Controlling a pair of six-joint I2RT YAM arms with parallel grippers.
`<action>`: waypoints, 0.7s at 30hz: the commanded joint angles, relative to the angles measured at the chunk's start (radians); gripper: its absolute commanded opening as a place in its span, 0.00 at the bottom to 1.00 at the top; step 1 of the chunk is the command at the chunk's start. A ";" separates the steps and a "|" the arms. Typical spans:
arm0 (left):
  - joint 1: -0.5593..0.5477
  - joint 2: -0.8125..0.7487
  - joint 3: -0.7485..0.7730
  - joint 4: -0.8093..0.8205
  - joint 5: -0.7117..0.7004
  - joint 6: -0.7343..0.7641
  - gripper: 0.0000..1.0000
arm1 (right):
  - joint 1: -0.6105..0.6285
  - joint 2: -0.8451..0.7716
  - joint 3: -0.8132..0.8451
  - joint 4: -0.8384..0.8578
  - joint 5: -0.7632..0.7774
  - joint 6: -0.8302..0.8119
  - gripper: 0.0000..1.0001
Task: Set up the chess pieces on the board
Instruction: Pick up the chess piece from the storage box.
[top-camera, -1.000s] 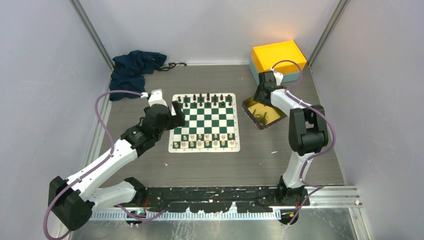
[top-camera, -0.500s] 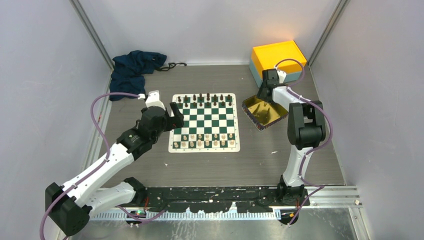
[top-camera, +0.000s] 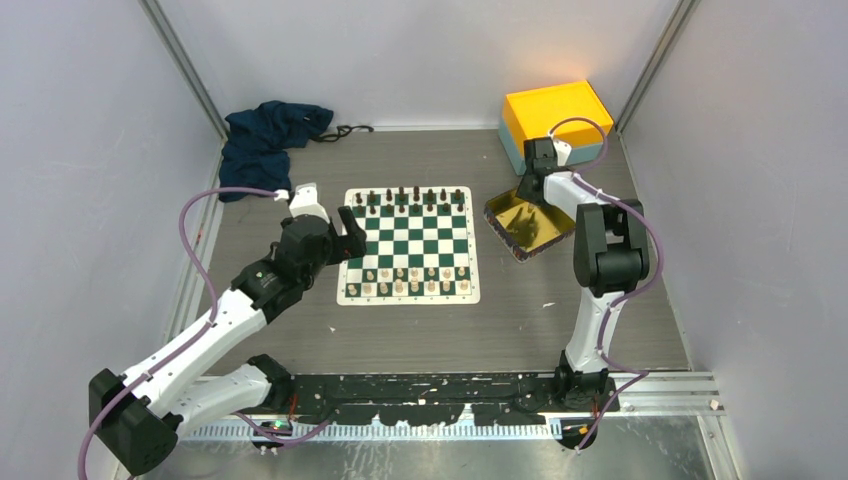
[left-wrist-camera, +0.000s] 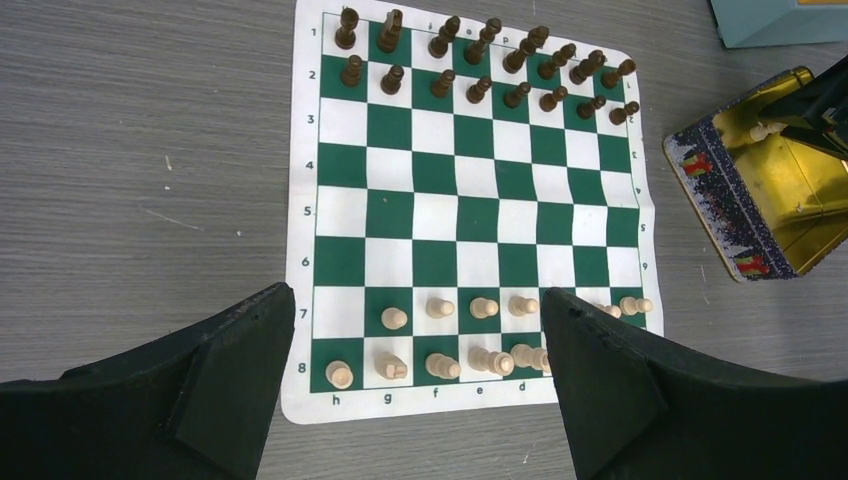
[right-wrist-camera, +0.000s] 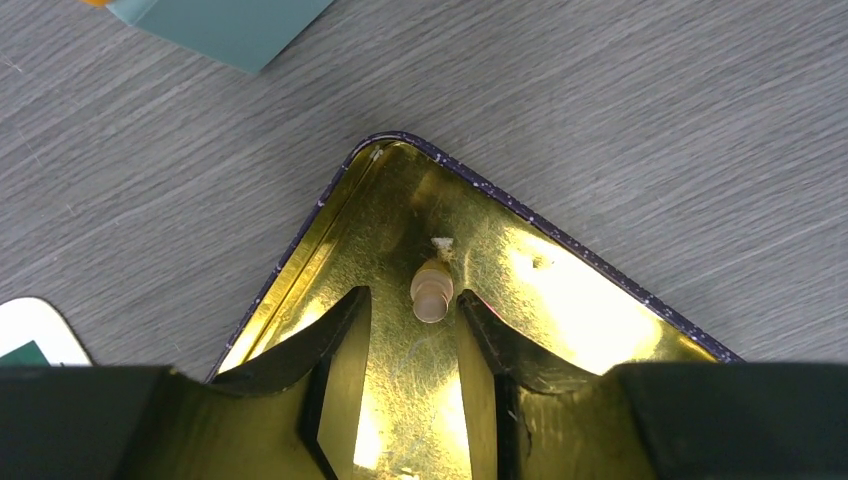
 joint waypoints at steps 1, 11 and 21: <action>-0.003 -0.024 0.000 0.015 -0.019 0.008 0.93 | -0.004 0.002 0.016 0.029 -0.003 0.017 0.42; -0.002 -0.030 -0.007 0.012 -0.023 0.009 0.93 | -0.006 0.010 0.009 0.032 -0.004 0.020 0.29; -0.003 -0.028 -0.009 0.010 -0.027 0.010 0.94 | -0.010 -0.007 -0.011 0.035 -0.006 0.026 0.01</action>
